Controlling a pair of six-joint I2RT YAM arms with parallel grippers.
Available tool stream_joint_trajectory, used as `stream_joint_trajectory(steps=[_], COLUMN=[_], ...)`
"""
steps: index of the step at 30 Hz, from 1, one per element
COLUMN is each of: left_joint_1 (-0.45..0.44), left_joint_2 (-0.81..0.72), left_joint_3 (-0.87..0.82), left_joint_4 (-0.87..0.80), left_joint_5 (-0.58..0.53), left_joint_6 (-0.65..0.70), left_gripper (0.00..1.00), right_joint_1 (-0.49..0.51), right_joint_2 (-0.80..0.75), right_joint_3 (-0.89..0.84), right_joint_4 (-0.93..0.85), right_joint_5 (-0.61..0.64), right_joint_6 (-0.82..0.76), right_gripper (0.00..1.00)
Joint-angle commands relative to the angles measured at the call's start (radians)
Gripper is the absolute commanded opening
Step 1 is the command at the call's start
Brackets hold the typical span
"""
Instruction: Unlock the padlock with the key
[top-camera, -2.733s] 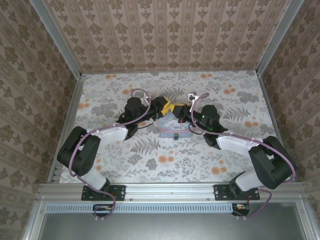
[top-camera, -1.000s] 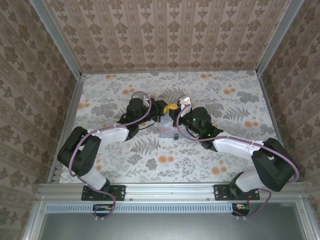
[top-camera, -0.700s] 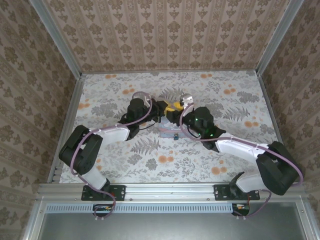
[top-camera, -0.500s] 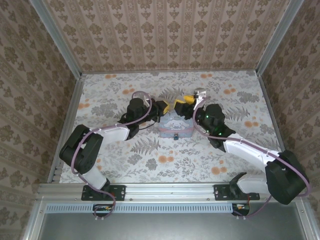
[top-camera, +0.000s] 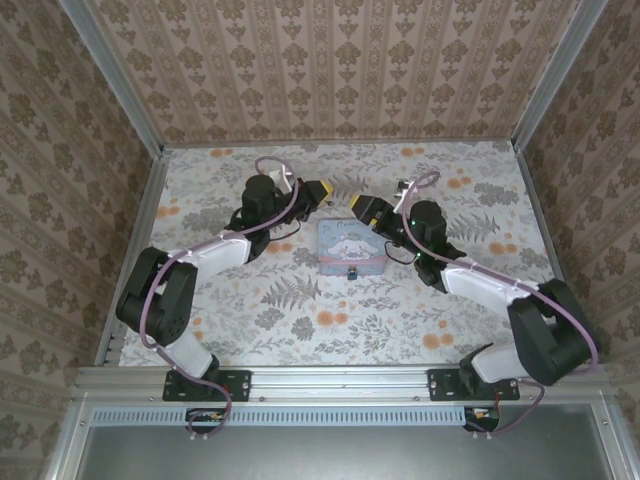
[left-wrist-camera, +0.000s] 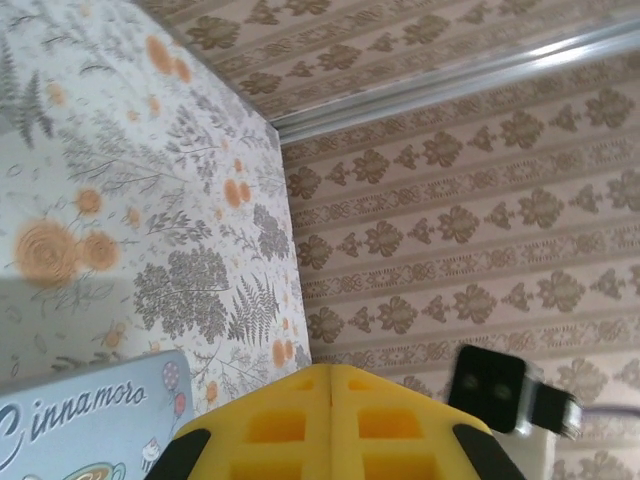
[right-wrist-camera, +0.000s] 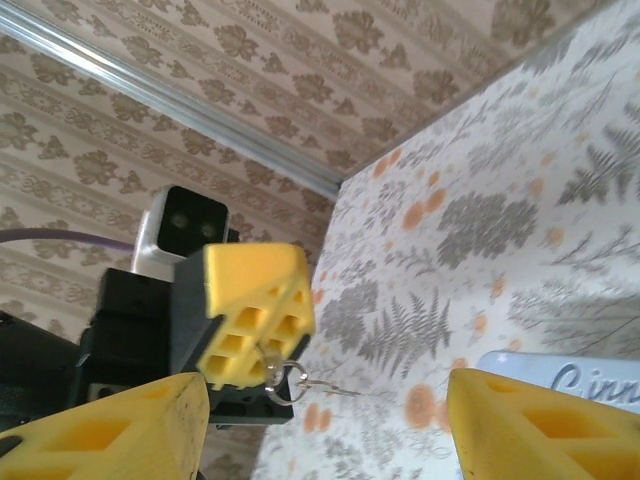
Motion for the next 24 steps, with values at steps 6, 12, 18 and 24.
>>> stream_joint_trajectory(steps=[6,12,18,24], left_joint_1=[-0.001,-0.006,-0.012,-0.012], left_joint_2=[-0.021,-0.024,-0.020,-0.020], left_joint_3=[0.058,0.058,0.066,0.071], left_joint_4=[-0.032,-0.029,-0.030,-0.036], left_joint_5=[0.083,0.090,0.090,0.086], left_joint_6=[0.136,0.143,0.147,0.150], left_gripper=[0.00,0.00,0.00,0.00], right_joint_1=[-0.011,-0.011,-0.007,0.005], right_joint_2=[0.190,0.246,0.277,0.312], right_joint_3=[0.051,0.065,0.083,0.091], right_joint_4=[0.414,0.500,0.529,0.556], right_joint_5=[-0.148,-0.167,-0.191,-0.213], right_joint_6=[0.199,0.217,0.223,0.234], right_gripper=[0.53,0.48,0.44,0.38])
